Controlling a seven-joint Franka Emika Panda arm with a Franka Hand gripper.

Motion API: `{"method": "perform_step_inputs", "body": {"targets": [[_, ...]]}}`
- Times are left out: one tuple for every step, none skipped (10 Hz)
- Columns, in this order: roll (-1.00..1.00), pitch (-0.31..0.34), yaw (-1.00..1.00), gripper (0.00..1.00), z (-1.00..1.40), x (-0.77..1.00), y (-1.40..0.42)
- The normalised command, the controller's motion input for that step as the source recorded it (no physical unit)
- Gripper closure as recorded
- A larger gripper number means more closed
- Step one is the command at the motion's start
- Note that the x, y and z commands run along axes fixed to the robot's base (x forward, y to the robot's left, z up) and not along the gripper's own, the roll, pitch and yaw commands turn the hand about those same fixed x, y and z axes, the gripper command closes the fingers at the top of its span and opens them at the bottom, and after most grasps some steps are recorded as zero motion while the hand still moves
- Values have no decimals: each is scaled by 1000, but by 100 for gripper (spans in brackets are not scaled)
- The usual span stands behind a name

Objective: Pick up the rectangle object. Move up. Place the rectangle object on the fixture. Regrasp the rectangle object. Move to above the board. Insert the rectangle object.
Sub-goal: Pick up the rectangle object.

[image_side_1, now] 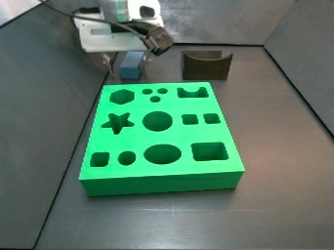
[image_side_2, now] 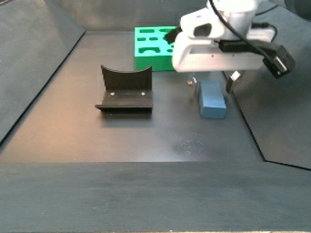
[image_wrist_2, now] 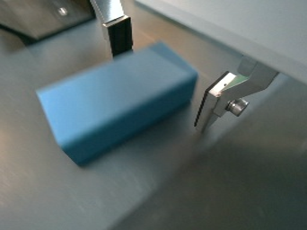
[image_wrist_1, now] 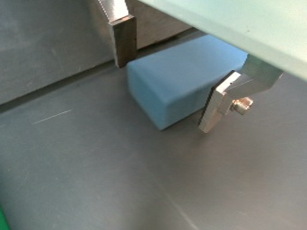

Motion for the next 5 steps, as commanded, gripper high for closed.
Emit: {"method": "perform_step_inputs", "body": {"targets": [[-6,0,0,0,0,0,0],[0,0,0,0,0,0,0],[0,0,0,100,0,0,0],[0,0,0,100,0,0,0],[0,0,0,100,0,0,0]]}}
